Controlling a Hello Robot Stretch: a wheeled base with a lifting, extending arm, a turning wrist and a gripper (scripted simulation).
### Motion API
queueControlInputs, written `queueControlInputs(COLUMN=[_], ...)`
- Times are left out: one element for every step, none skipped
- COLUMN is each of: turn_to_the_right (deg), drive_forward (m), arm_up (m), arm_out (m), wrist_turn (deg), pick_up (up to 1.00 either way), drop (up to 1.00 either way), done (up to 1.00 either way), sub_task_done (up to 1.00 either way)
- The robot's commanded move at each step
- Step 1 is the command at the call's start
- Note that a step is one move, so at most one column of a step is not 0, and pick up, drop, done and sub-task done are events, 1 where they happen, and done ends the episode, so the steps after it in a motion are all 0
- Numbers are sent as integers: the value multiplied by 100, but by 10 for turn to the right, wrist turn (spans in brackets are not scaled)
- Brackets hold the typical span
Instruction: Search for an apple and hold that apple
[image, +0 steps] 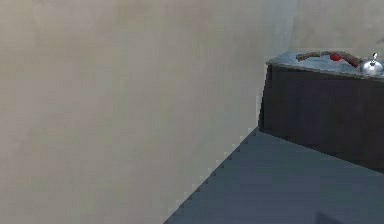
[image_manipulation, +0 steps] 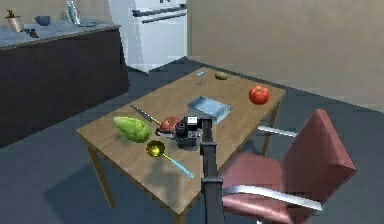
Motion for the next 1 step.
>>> queueControlInputs(turn_to_the_right=[0], drive_forward=[0], arm_up=[10], arm_out=[0], wrist_turn=[0], pick_up=[0], drop=[0], done=[0], sub_task_done=[0])
